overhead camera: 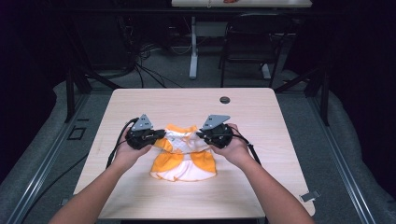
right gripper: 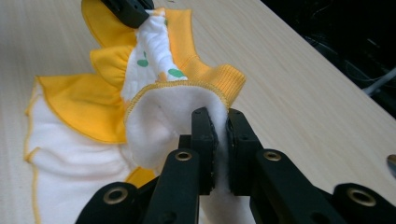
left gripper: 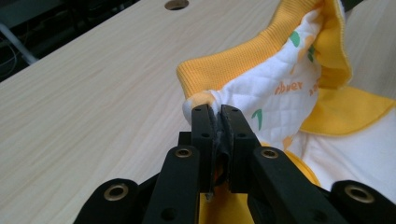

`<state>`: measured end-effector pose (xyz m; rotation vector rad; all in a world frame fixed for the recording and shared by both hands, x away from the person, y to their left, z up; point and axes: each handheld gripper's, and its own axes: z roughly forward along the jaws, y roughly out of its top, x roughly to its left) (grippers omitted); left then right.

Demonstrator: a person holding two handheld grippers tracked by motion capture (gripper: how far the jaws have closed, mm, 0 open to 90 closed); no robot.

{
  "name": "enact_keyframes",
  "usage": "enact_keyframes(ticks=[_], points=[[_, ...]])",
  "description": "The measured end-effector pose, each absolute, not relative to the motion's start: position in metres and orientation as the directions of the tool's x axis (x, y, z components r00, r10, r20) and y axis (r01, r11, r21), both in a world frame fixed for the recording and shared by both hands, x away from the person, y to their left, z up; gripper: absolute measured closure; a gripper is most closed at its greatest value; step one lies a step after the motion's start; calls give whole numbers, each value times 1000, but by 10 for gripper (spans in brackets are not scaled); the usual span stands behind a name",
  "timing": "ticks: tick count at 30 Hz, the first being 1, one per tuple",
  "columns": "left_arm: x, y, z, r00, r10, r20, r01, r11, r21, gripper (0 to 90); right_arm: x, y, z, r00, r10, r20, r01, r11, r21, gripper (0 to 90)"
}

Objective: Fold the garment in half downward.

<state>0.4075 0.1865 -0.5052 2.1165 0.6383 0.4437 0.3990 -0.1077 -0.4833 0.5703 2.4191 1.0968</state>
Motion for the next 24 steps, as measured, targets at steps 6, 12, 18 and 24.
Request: enact_keyframes(ticks=[6,12,18,24], points=[[398,185,-513,824,562,72,278,-513,812,847,392,-109,-492,-836,516,-186,215,621,753,832],[391,187,-520,833,550,62,280,-515,810,847,384,-111,-499,-838,525,-145,244,600,761,832],[382,190,-527,841,541,25,295,-496,817,846,374,-113,-511,-839,537,-90,289,580,761,832],[373,192,-535,848,529,-6,307,-483,820,845,365,-117,-520,-842,538,-40,323,562,761,830]])
